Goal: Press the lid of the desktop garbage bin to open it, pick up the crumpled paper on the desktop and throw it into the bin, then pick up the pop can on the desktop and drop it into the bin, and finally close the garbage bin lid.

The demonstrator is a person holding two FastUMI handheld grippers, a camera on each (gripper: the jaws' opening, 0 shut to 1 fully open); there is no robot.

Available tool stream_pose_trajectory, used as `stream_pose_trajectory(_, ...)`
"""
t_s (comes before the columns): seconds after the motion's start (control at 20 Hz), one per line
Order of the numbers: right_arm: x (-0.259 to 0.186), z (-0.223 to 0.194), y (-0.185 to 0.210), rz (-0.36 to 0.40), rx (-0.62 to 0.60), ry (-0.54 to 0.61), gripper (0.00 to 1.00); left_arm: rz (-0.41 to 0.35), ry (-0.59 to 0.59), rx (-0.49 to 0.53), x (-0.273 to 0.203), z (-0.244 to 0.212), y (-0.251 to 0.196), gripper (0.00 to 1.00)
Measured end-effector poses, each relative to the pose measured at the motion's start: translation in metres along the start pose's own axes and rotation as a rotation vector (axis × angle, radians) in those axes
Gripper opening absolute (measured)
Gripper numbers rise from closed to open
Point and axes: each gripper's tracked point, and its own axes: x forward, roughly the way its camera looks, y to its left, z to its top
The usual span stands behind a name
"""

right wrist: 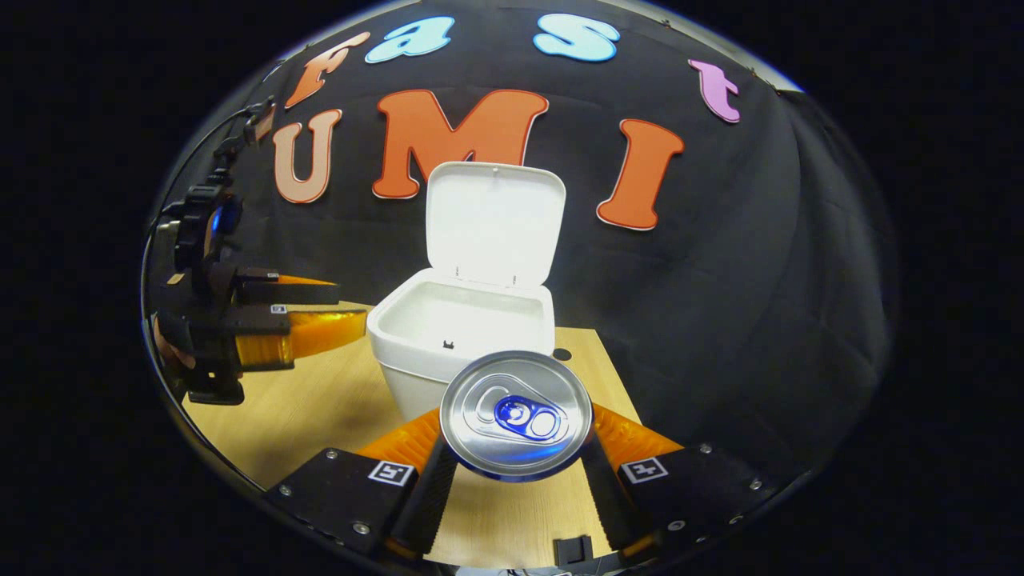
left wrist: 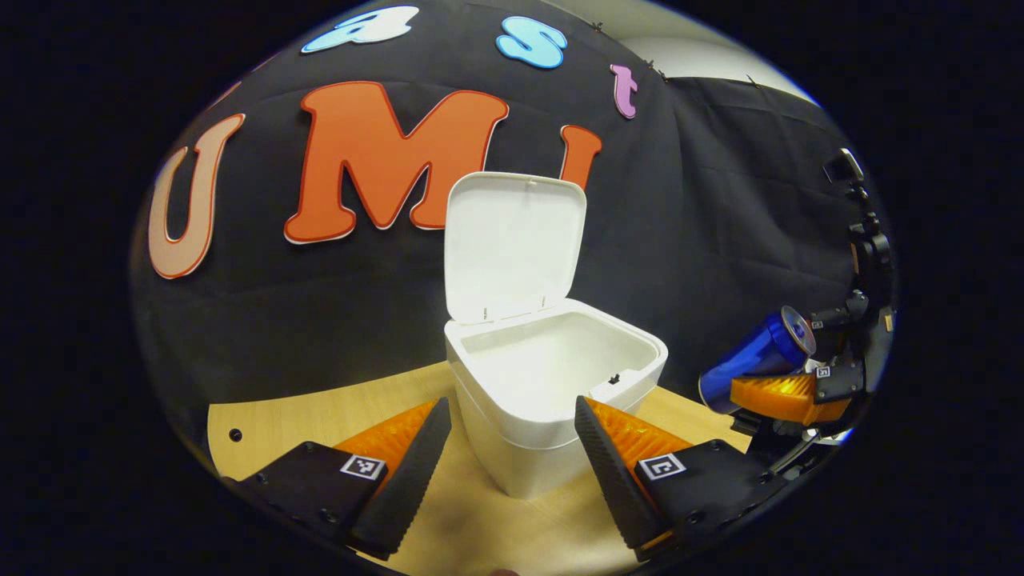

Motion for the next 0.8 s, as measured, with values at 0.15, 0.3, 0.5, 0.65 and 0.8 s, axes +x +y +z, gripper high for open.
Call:
stream_pose_trajectory(0.15, 0.008, 0.024, 0.008, 0.030, -0.030, -0.036, 0.79, 0.045, 0.009, 0.002, -0.016, -0.011, 0.011, 0.99)
stream_pose_trajectory(0.3, 0.018, 0.043, 0.005, 0.033, -0.049, -0.050, 0.79, 0.093, 0.003, -0.008, -0.029, -0.014, 0.025, 0.99)
stream_pose_trajectory(0.5, 0.030, 0.065, 0.005, 0.046, -0.072, -0.073, 0.79, 0.175, 0.003, -0.038, -0.048, -0.022, 0.048, 0.99)
stream_pose_trajectory(0.65, 0.045, 0.073, 0.005, 0.066, -0.086, -0.072, 0.79, 0.244, -0.002, -0.059, -0.062, -0.025, 0.064, 0.99)
stream_pose_trajectory(0.8, 0.064, 0.071, 0.007, 0.087, -0.099, -0.049, 0.79, 0.323, -0.005, -0.068, -0.076, -0.031, 0.082, 0.99)
